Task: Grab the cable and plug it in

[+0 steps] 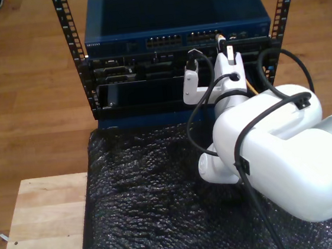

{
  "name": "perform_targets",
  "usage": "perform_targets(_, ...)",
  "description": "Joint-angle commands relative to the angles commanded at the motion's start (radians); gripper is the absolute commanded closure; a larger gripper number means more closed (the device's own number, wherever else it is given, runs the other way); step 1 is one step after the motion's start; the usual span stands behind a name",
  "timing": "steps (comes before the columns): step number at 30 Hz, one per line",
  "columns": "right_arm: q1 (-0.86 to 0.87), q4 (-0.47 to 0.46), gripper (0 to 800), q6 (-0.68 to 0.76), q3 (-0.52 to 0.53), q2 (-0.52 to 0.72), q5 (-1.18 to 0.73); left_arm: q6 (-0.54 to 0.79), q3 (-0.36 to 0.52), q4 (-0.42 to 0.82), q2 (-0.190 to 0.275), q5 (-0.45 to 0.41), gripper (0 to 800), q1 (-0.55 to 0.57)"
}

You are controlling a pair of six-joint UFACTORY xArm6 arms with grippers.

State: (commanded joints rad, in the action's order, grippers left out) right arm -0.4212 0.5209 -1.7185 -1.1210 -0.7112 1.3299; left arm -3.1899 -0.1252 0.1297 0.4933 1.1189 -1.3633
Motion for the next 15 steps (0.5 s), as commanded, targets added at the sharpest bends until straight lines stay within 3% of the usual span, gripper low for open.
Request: perform_targets(15, 0.005, 0.0, 800, 0.0, -0.011, 0.0, 0.0, 0.0, 0.0, 0.0, 0.0, 0.0, 0, 0.0)
